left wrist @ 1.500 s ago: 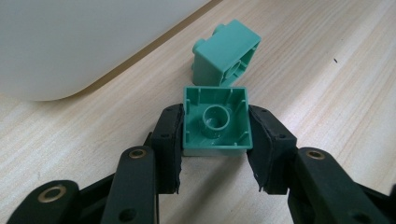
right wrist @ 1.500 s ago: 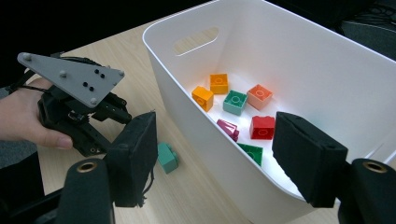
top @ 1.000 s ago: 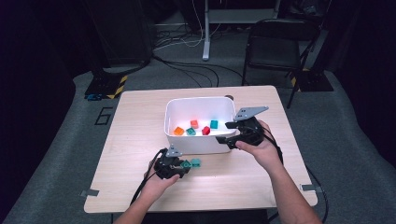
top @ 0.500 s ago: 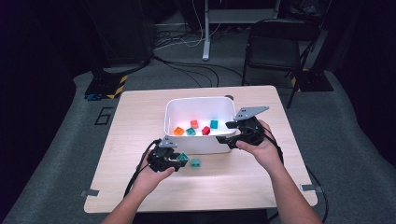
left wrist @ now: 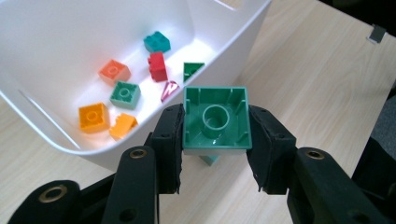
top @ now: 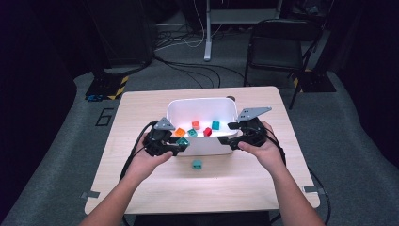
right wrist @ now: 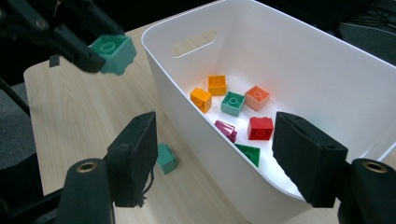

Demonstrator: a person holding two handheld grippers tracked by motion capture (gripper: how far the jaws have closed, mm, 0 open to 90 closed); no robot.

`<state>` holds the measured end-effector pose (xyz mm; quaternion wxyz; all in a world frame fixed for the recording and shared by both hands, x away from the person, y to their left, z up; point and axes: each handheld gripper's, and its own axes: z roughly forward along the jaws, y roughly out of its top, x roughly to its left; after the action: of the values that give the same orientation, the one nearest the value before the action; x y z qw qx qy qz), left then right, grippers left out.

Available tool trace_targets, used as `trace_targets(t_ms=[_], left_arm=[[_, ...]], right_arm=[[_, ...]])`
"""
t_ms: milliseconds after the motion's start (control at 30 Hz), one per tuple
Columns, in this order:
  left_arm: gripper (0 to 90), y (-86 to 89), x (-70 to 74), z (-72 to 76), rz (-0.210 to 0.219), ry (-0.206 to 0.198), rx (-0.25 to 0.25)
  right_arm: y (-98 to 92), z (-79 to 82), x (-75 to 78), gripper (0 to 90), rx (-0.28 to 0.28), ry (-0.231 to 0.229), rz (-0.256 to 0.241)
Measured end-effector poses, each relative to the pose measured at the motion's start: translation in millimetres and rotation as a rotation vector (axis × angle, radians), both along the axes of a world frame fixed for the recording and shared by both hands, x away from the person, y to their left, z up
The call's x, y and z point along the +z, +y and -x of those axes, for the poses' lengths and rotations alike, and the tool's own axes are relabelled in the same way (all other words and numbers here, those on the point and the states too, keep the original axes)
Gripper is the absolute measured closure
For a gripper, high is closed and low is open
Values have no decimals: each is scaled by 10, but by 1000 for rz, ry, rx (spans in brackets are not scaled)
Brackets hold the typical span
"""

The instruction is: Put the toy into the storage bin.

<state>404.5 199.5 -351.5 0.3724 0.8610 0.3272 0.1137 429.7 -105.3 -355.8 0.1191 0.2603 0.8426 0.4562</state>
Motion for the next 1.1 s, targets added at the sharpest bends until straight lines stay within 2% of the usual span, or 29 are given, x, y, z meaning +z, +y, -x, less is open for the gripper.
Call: trace_targets(t_ms=[233, 333, 467, 767, 1100], left_arm=[[584, 4, 180, -181, 18, -7, 11], [584, -4, 210, -260, 28, 4, 16], [584, -14, 251, -418, 24, -3, 32], [584, -64, 287, -683, 20, 10, 63], [584, -265, 249, -927, 1, 15, 51]], right_arm=[[1, 0, -1, 306, -3, 4, 0], [-2, -2, -4, 306, -6, 8, -1], [-9, -3, -2, 306, -8, 7, -3], [-20, -7, 1, 306, -10, 8, -5], [-29, -13, 1, 306, -8, 4, -7]])
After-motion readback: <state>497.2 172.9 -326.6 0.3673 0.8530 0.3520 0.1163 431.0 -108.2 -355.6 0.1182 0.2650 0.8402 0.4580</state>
